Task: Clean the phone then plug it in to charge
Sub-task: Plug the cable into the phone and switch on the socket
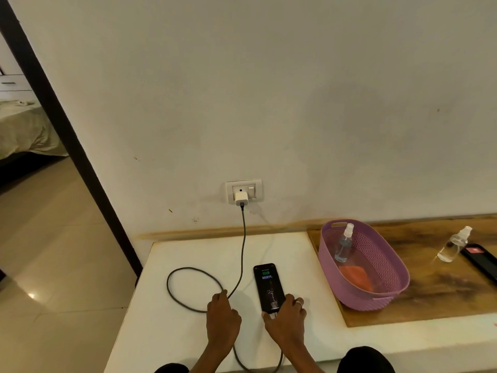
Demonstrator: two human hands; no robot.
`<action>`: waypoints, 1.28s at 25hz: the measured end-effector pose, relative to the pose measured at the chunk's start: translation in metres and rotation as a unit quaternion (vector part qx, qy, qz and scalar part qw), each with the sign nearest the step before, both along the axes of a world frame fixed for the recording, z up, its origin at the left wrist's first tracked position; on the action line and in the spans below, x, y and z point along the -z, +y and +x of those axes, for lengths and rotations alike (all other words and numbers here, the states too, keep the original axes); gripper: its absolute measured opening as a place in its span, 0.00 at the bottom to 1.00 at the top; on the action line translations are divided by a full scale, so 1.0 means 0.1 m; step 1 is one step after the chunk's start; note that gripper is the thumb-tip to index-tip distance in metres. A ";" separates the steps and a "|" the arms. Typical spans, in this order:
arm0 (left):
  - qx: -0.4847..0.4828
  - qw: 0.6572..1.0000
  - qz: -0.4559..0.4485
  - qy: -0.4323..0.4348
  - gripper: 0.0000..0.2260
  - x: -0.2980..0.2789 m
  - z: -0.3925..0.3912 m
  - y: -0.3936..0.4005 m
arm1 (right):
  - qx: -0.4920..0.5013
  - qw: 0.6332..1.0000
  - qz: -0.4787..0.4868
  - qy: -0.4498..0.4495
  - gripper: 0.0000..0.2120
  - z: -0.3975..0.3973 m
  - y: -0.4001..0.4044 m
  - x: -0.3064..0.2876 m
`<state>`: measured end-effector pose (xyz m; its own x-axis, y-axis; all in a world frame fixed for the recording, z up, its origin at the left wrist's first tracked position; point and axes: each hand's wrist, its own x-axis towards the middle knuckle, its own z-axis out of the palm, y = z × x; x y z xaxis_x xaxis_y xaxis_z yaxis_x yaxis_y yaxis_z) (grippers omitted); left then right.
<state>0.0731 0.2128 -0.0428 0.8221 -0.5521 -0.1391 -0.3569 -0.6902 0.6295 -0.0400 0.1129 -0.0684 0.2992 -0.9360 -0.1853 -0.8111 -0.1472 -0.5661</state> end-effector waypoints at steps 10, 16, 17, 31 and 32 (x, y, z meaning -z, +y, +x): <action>0.014 1.000 0.012 -0.014 0.24 0.01 -0.03 -0.12 | -0.002 1.000 0.001 -0.016 0.40 0.00 -0.02 0.06; 0.015 1.000 0.005 -0.018 0.24 -0.01 -0.05 -0.08 | -0.019 1.000 0.007 -0.018 0.39 -0.07 -0.08 -0.01; 0.016 1.000 0.004 -0.018 0.24 -0.01 -0.05 -0.08 | -0.023 1.000 0.006 -0.010 0.39 -0.09 -0.08 -0.01; 0.024 0.999 0.002 -0.034 0.22 0.01 -0.08 -0.01 | -0.033 0.998 -0.036 0.041 0.34 -0.19 0.04 -0.02; 0.024 0.999 0.002 -0.040 0.22 0.04 -0.07 -0.02 | -0.031 0.998 -0.041 0.044 0.34 -0.18 0.05 -0.01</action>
